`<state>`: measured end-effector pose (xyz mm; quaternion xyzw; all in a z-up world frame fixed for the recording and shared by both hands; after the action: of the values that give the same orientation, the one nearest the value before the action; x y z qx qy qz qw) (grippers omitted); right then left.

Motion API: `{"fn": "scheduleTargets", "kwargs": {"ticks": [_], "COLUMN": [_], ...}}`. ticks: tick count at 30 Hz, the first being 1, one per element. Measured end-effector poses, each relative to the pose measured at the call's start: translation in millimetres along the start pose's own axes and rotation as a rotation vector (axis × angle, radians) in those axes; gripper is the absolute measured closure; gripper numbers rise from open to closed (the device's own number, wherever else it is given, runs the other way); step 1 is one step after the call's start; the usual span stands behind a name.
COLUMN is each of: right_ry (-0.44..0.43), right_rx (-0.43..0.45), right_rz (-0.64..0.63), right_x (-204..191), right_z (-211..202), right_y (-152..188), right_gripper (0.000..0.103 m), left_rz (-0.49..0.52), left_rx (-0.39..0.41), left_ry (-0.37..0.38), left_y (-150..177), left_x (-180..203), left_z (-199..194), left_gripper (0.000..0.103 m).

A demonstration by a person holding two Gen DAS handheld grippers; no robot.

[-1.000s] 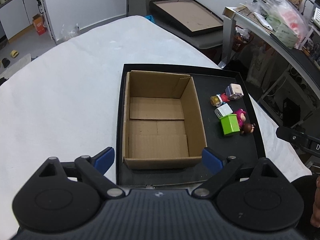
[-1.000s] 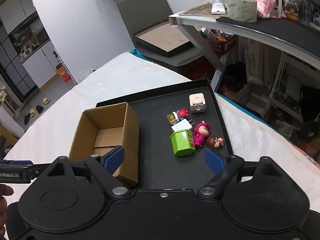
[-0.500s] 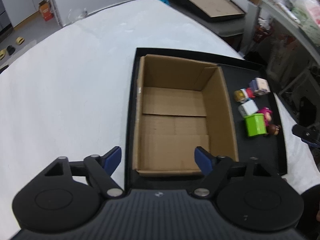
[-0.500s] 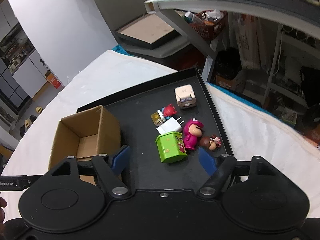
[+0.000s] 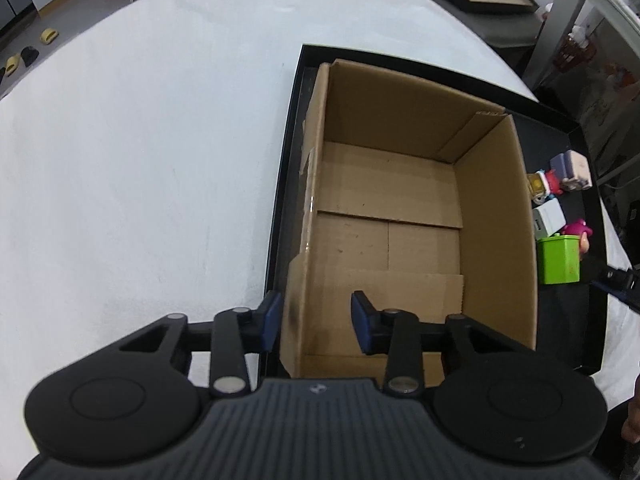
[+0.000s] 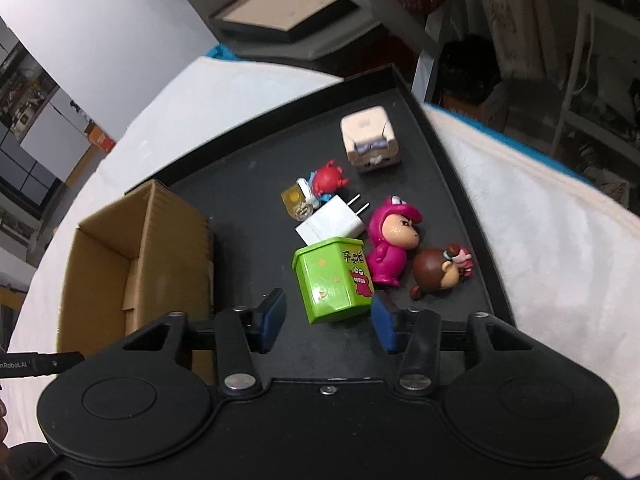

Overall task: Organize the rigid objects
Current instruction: 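Move the right gripper down to the green tin and close on it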

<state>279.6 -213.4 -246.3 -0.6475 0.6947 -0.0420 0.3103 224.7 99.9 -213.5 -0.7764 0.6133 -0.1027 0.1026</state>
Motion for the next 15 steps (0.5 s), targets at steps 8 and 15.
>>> {"fn": "scheduleTargets", "kwargs": {"ticks": [8, 15], "right_ry": [-0.056, -0.084], "right_rx": [-0.043, -0.07], "right_rz": [0.038, 0.067], "right_x": [5, 3], "right_z": [28, 38], "right_y": [-2, -2], "right_gripper": [0.058, 0.056], "left_rz": [0.0, -0.014], "left_rx": [-0.041, -0.046], "left_ry": [-0.031, -0.032], "left_y": [-3, -4], "left_x": [1, -2], "left_z": [14, 15], "left_gripper": [0.078, 0.082]}}
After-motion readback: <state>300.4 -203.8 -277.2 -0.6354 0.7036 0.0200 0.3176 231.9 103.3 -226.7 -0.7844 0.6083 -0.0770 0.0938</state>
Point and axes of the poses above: each gripper's, at about its wrist camera, not at the fingertips, and z roughly the way its jaws point, x to its right, y to its underside, the point moved 4 cm from there along z, roughly the way its jaws point, and after that the axes turned 6 degrees about z, right-handed, at the moved point
